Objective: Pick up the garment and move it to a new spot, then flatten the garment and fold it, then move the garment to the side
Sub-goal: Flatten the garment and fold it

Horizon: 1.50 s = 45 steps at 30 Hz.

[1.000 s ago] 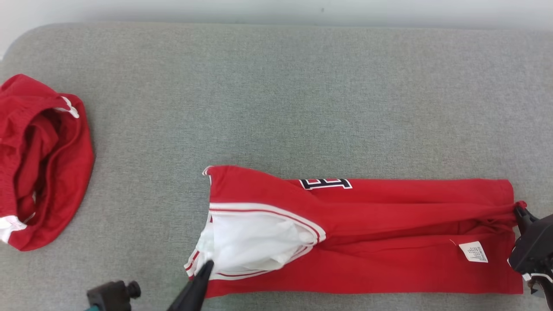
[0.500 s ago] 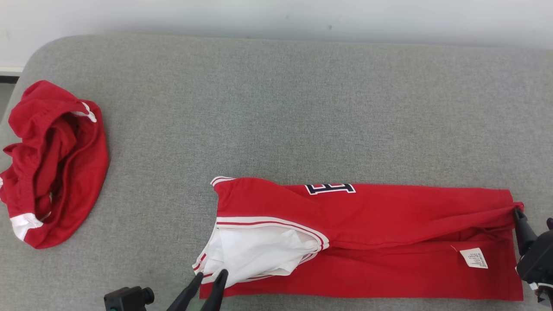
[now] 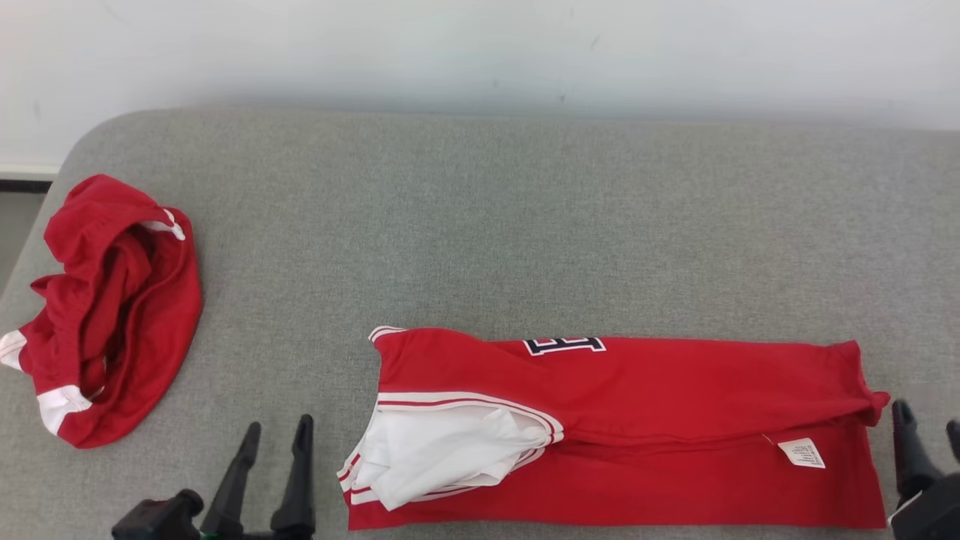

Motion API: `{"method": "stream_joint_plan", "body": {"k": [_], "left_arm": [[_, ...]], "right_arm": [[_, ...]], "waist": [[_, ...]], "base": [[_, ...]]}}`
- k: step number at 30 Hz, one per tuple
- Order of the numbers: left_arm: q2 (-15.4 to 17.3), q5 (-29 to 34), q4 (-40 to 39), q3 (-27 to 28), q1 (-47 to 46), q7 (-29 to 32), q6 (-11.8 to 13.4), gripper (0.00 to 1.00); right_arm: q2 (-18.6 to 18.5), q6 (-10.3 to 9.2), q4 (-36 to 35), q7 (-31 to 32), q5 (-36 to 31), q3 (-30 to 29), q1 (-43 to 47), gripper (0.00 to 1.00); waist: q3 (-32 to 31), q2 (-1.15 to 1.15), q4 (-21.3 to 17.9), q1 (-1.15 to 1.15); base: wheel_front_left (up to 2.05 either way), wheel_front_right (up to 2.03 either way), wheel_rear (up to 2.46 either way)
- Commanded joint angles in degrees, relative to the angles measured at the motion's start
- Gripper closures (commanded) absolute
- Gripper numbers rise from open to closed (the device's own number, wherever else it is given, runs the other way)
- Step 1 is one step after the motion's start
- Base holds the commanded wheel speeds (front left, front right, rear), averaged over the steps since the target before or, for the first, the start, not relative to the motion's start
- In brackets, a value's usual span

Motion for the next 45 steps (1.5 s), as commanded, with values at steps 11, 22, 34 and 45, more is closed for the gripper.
{"method": "stream_joint_plan", "body": {"k": [11,22,34,45], "left_arm": [[-9.42,18.38,-2.31,13.97,4.40,-0.30,-3.78,0.00],[-11.75,27.96,-1.29,18.60,6.59,-0.31,-4.81,0.00],[-11.99,28.97,0.64,19.08,7.05,-0.32,-5.03,0.00],[-12.00,28.25,1.21,17.43,5.51,-0.32,-4.59,0.00]], "right_arm": [[-0.01,-0.13,5.82,-14.36,2.04,3.61,5.45,0.00],[0.00,-0.13,11.16,-27.95,-0.10,8.95,7.61,0.00],[-0.01,-0.13,13.08,-25.66,-3.47,10.13,5.50,0.00],[0.01,-0.13,6.15,-5.47,-8.43,6.19,-1.69,0.00]], "waist": [[-4.69,0.00,-1.50,0.01],[-7.30,0.00,-1.90,0.01],[-7.27,0.00,-2.52,0.01],[-5.59,0.00,-1.52,0.01]], "base": [[0.00,0.00,0.00],[0.00,0.00,0.00],[0.00,0.00,0.00],[0.00,0.00,0.00]]}}
